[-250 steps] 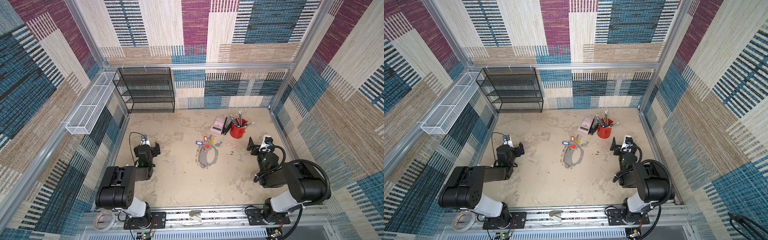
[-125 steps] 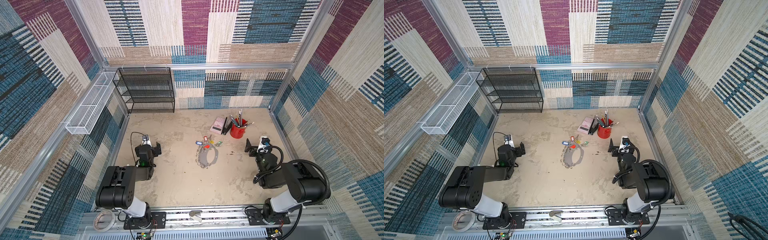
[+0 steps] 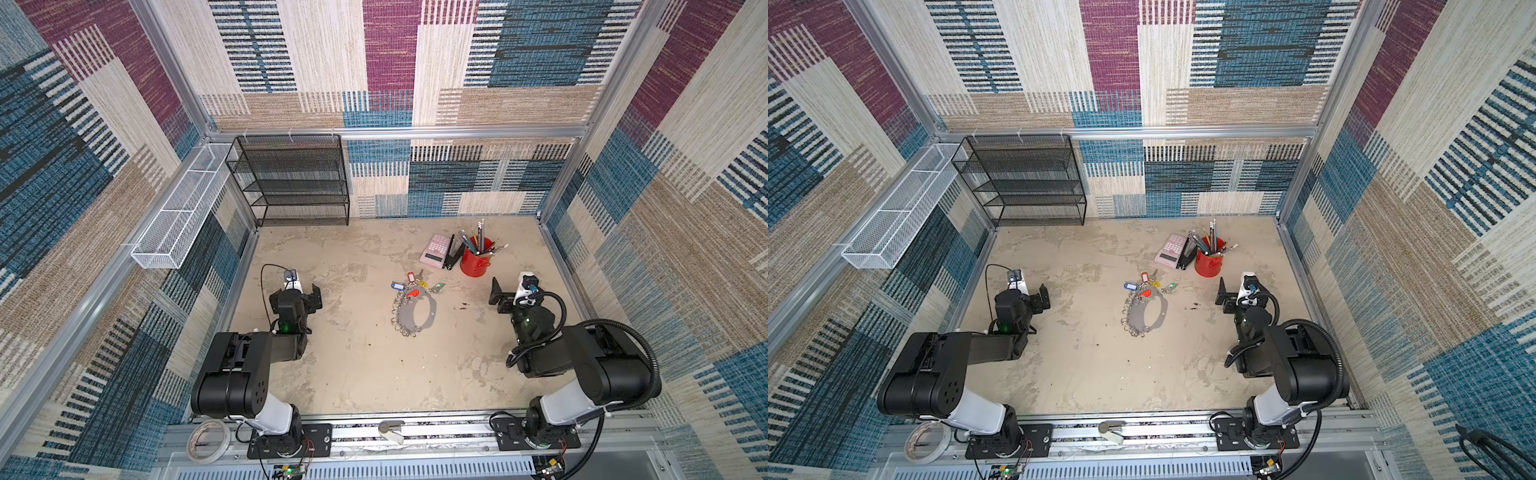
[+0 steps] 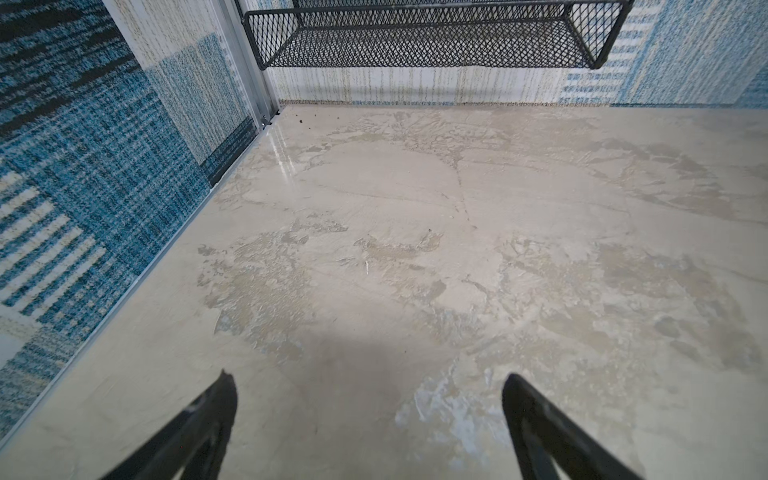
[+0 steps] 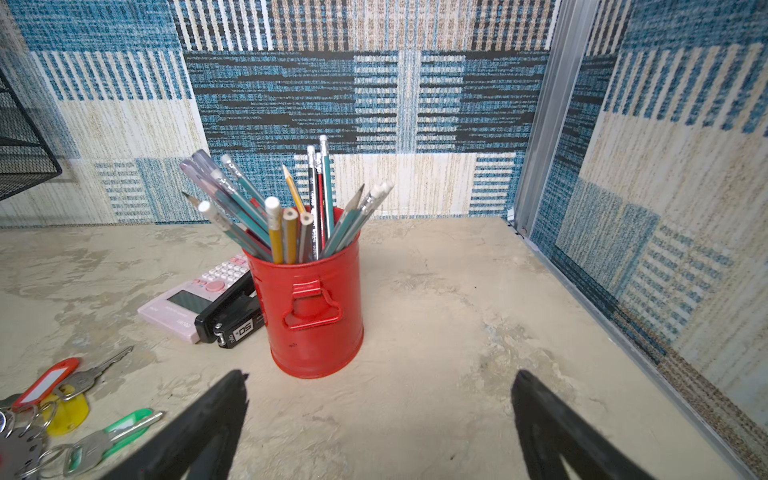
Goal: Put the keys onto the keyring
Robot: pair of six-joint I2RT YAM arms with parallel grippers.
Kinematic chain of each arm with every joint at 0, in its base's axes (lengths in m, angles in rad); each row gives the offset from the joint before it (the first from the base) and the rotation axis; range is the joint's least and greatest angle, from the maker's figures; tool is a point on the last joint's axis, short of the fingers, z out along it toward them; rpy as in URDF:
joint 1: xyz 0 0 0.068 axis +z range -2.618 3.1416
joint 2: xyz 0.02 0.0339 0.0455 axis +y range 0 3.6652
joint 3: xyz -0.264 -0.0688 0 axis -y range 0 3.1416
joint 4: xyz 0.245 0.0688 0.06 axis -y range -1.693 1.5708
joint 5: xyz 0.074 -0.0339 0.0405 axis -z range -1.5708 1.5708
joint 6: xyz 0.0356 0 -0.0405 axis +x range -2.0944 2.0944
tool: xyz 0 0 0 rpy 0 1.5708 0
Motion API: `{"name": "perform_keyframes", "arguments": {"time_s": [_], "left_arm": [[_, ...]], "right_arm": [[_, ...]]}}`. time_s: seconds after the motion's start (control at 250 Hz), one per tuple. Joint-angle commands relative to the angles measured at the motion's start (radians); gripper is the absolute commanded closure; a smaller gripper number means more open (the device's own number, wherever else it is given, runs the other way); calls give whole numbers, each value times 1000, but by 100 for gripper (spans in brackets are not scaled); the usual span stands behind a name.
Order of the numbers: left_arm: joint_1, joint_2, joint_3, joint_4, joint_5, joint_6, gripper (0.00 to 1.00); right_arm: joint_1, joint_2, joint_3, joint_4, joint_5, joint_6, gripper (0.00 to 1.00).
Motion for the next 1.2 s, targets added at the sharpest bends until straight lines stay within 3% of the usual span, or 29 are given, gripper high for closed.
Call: {"name": "perform_keyframes", "arguments": {"time_s": [0.0,1.196], "left_arm": [[3,-1,1,16,8,7,0],[21,-3,8,3,45,-2,0]], "right_arm": [[0,-2,2,36,-6,-8,0],[0,-1,3,36,-7,-8,0]]}}
